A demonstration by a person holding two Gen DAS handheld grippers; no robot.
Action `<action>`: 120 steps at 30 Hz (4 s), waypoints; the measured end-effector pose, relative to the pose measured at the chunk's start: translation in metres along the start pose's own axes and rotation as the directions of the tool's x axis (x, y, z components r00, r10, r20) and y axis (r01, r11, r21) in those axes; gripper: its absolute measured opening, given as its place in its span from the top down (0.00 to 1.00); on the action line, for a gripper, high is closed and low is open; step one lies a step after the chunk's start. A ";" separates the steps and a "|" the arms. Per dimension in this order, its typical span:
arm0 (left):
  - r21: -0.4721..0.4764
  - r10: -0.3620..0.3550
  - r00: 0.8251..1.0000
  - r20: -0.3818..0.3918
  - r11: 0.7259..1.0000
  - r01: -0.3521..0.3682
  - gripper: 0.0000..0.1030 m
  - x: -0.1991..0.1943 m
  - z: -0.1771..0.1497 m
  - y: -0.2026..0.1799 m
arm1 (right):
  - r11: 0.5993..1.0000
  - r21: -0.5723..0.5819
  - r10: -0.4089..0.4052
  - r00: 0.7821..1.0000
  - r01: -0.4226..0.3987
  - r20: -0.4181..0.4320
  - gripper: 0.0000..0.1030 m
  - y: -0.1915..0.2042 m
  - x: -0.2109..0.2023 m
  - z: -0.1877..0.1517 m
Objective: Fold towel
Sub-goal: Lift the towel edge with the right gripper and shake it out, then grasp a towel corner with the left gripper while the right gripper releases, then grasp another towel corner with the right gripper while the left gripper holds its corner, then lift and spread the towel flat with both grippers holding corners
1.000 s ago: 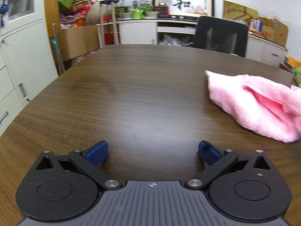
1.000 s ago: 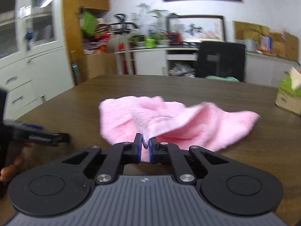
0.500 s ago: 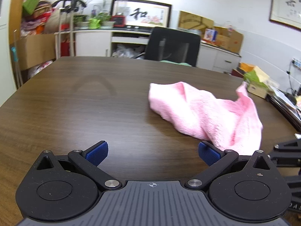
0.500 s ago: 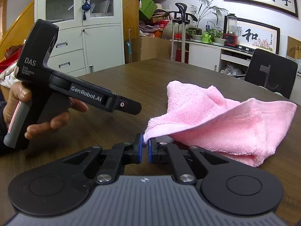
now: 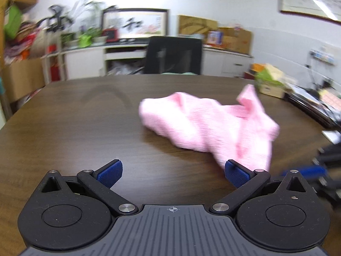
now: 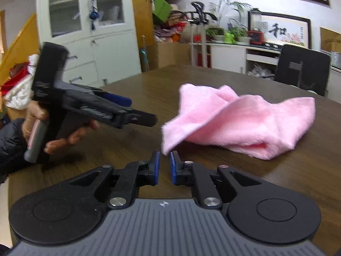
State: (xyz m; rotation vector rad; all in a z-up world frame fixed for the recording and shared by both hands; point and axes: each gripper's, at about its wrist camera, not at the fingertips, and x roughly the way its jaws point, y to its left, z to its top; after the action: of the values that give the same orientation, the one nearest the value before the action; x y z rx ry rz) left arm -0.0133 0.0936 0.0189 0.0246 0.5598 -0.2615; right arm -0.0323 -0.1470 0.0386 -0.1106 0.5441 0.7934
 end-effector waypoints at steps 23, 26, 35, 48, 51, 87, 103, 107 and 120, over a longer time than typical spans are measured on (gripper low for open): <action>-0.133 -0.247 0.967 -0.059 0.962 0.237 0.10 0.022 0.002 -0.049 | 0.924 0.321 -0.297 0.919 0.208 0.261 0.33 -0.059 -0.051 0.001; -0.153 -0.243 0.968 -0.058 0.961 0.232 0.23 0.023 0.003 -0.054 | 0.921 0.300 -0.336 0.897 0.249 0.288 0.29 -0.055 -0.054 0.000; -0.140 -0.155 0.987 -0.035 0.979 0.149 0.43 0.019 0.003 -0.056 | 0.908 0.273 -0.393 0.870 0.317 0.296 0.24 -0.053 -0.051 0.001; -0.121 -0.083 0.995 0.046 0.989 0.088 0.93 -0.002 0.008 -0.036 | 0.828 0.363 -0.515 0.835 0.427 0.194 0.21 -0.072 -0.044 -0.006; -0.091 -0.113 0.988 0.107 0.988 0.123 0.93 -0.021 0.012 -0.026 | 0.817 0.439 -0.484 0.858 0.374 0.170 0.21 -0.089 -0.045 -0.012; -0.085 0.005 0.994 -0.111 0.996 -0.014 0.91 -0.020 -0.014 0.059 | 0.800 0.600 0.016 0.998 0.026 -0.065 0.70 -0.174 0.066 0.017; -0.179 0.000 0.997 -0.080 0.984 -0.014 0.92 0.010 0.063 0.076 | 0.901 0.350 -0.270 0.963 0.255 -0.005 0.95 -0.159 0.051 0.094; -0.223 0.028 0.999 -0.030 0.974 -0.034 0.92 0.029 0.136 0.078 | 0.897 0.308 -0.360 0.928 0.316 0.098 0.95 -0.165 0.037 0.168; -0.236 0.046 0.983 0.176 0.972 -0.003 0.90 -0.069 0.135 0.051 | 0.958 0.208 -0.241 0.948 0.198 0.210 0.95 -0.142 -0.048 0.160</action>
State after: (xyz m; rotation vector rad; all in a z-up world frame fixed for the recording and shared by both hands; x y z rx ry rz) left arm 0.0140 0.1461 0.1675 -0.2195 0.4071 -0.1700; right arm 0.1081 -0.2310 0.1848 0.0924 0.3718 0.5249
